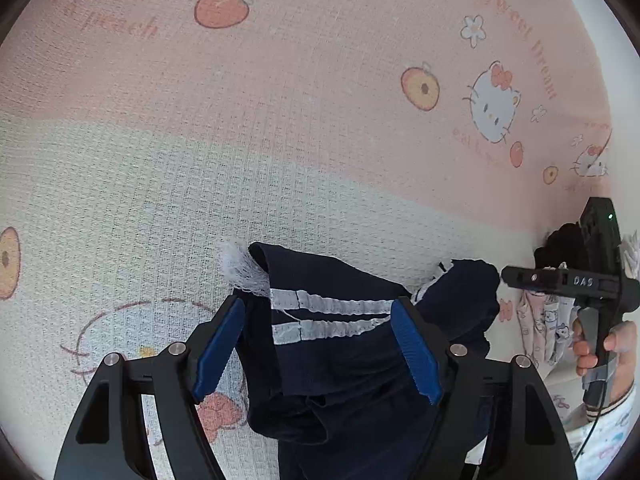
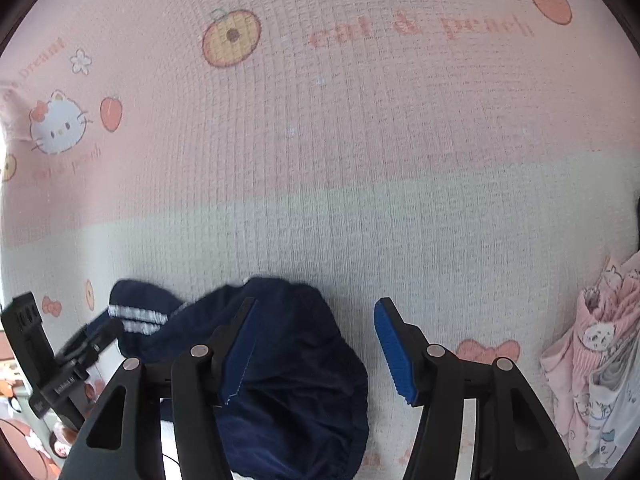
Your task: Fold clothes
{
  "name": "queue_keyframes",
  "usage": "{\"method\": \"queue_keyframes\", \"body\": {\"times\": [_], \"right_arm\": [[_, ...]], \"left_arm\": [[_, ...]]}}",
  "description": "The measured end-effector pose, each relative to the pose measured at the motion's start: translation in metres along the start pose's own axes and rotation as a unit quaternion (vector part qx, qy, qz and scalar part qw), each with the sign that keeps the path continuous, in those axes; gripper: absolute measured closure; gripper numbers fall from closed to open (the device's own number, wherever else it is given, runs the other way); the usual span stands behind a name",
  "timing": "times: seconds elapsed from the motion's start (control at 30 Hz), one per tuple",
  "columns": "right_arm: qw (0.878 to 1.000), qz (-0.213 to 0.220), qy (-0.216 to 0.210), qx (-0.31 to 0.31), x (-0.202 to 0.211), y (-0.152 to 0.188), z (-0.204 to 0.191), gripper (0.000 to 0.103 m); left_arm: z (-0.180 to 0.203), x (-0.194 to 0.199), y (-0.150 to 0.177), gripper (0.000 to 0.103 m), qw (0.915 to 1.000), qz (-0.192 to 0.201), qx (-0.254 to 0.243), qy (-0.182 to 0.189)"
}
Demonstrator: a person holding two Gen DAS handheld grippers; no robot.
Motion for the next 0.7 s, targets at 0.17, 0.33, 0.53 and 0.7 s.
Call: {"method": "queue_keyframes", "body": {"times": [0.17, 0.33, 0.53, 0.7], "right_arm": [[1.000, -0.016, -0.004, -0.014, -0.014, -0.013, -0.001, 0.045], [0.998, -0.039, -0.027, -0.029, -0.030, -0.017, -0.006, 0.045], [0.995, -0.057, -0.063, -0.045, -0.039, -0.017, -0.019, 0.045], [0.998, -0.038, -0.045, -0.021, -0.034, -0.019, -0.023, 0.077]], "left_arm": [[-0.001, -0.006, -0.003, 0.029, 0.9999, 0.012, -0.004, 0.001], [0.004, -0.001, -0.002, 0.031, 0.9993, 0.030, -0.010, 0.018], [0.016, -0.002, 0.005, 0.065, 0.9975, 0.033, -0.061, -0.012], [0.022, -0.011, 0.016, 0.080, 0.9944, 0.018, -0.100, -0.030]]}}
Point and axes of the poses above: each gripper's, at about its wrist camera, not at the fingertips, and x roughly against the way its jaws point, z to its right, y to its underside, the point moved 10 cm from there along -x, roughly the way its jaws point, and after that the axes turned 6 degrees about -z, right-handed, at the moved point
